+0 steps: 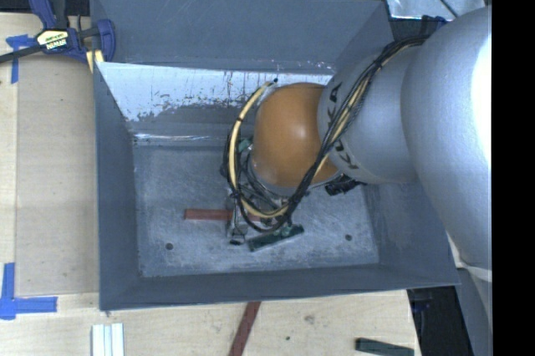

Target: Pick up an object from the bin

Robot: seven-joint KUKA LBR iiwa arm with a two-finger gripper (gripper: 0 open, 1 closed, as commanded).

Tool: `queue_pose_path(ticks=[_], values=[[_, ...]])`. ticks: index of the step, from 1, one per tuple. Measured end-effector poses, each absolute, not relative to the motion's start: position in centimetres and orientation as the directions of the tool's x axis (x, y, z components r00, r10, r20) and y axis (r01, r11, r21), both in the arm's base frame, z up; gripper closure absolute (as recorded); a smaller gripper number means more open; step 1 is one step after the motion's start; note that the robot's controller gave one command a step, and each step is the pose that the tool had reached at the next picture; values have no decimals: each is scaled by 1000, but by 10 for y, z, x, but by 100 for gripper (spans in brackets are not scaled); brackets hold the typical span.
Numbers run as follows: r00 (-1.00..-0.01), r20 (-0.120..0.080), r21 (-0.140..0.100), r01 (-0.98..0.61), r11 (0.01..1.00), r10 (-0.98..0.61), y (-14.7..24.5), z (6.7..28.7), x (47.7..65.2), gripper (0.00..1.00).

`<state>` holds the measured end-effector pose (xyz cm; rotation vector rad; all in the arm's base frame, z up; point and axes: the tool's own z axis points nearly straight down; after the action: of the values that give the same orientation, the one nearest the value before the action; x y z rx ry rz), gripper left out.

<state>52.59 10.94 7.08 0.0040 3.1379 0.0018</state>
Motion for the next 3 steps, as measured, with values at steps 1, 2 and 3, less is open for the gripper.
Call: queue_pose_path(ticks=[1,2,3], values=[[-1000,-4,1,3,1000,3,109,71,526,100],[-1000,-3,0,-13,1000,-13,93,199,550,100],[-1000,-3,0,-12,1000,-12,93,199,550,100]])
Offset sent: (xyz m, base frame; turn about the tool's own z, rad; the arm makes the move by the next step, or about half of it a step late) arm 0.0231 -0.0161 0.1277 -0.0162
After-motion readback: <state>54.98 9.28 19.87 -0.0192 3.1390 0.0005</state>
